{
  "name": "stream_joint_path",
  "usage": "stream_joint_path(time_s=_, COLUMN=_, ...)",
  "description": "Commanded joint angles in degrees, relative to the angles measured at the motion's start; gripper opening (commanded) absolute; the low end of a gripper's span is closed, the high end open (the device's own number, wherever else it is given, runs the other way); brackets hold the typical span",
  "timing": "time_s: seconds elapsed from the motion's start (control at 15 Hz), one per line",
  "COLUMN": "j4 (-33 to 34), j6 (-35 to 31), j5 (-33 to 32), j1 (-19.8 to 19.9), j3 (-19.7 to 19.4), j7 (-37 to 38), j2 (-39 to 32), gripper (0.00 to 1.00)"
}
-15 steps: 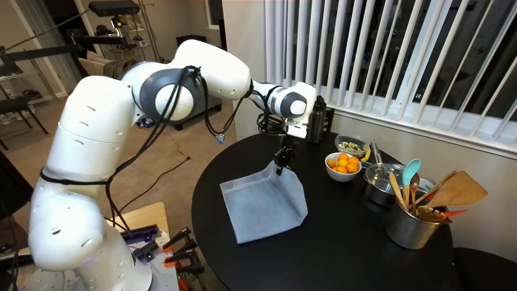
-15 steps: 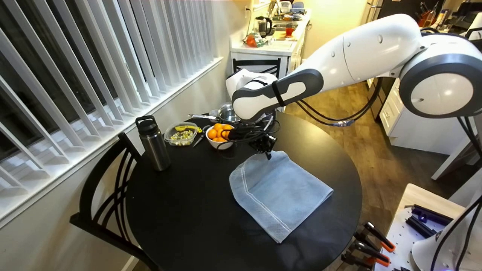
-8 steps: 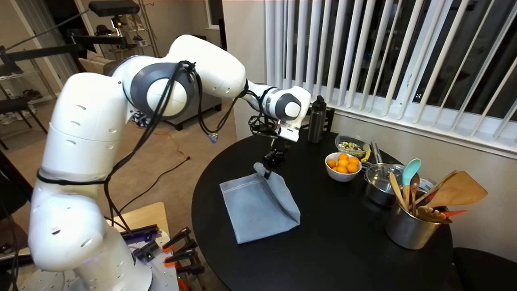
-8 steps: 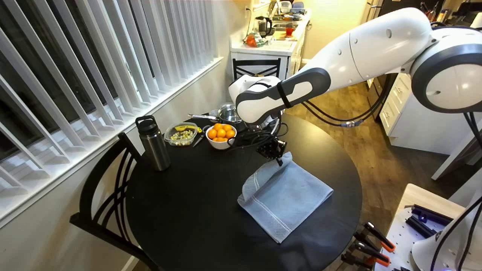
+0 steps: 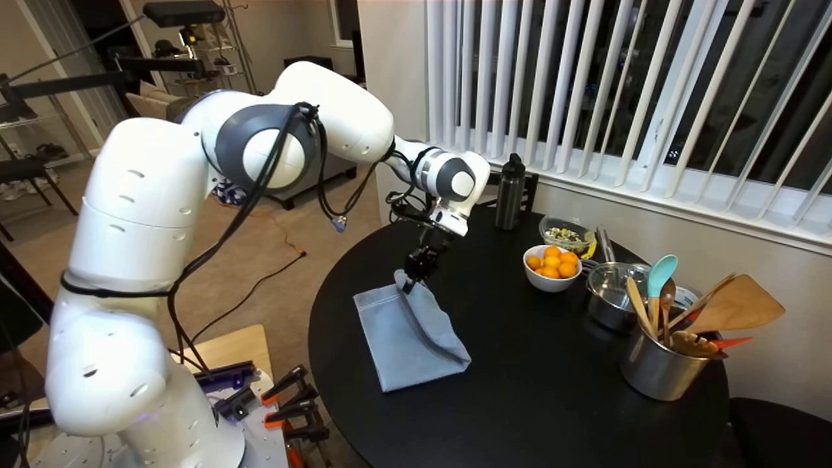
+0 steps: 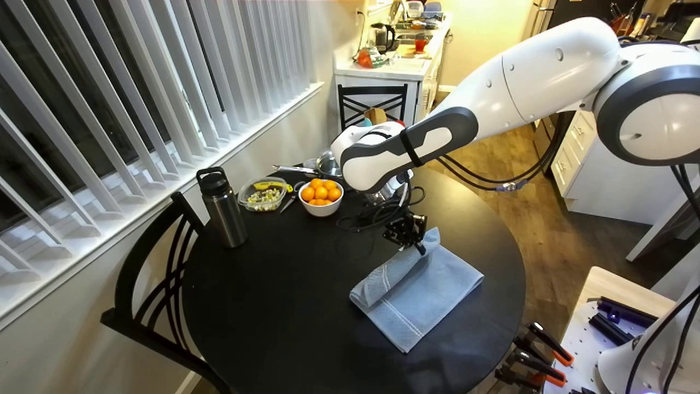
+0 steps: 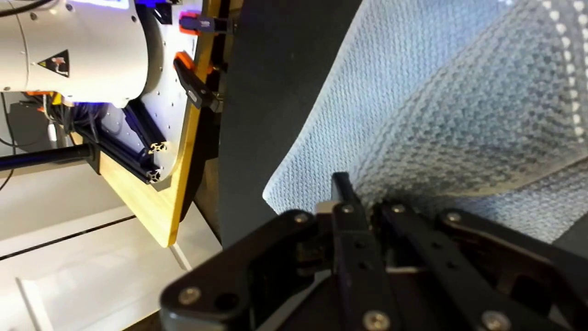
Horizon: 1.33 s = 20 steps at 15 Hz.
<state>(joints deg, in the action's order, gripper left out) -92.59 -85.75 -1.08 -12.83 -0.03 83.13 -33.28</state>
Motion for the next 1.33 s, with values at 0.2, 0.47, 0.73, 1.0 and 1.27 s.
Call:
stream_joint_path(time_s=0.2, j4=-0.7, j6=1.9, j5=3.3, j1=0.1, j3=2.3, j7=-1.9, j2=-2.5, gripper=0.02)
stream_joint_path(time_s=0.47, j4=-1.8, j6=1.6, j5=5.1, j1=0.9, j3=2.1, j7=-2.7, j2=-5.7, gripper=0.02)
stream_joint_path(time_s=0.73, j4=-2.4, j6=2.0, j5=4.1, j1=1.7, j3=0.9, j7=-4.5, j2=-8.7, gripper=0.02)
stream_joint_path(time_s=1.0, j4=-1.8, j6=3.0, j5=2.9, j1=2.3, j3=-0.4, j7=-7.2, j2=-10.3, gripper=0.02)
stream_joint_path(time_s=1.27, j4=-1.3, j6=4.1, j5=2.2, j1=2.5, j3=-1.2, j7=-9.1, j2=-10.3, gripper=0.02)
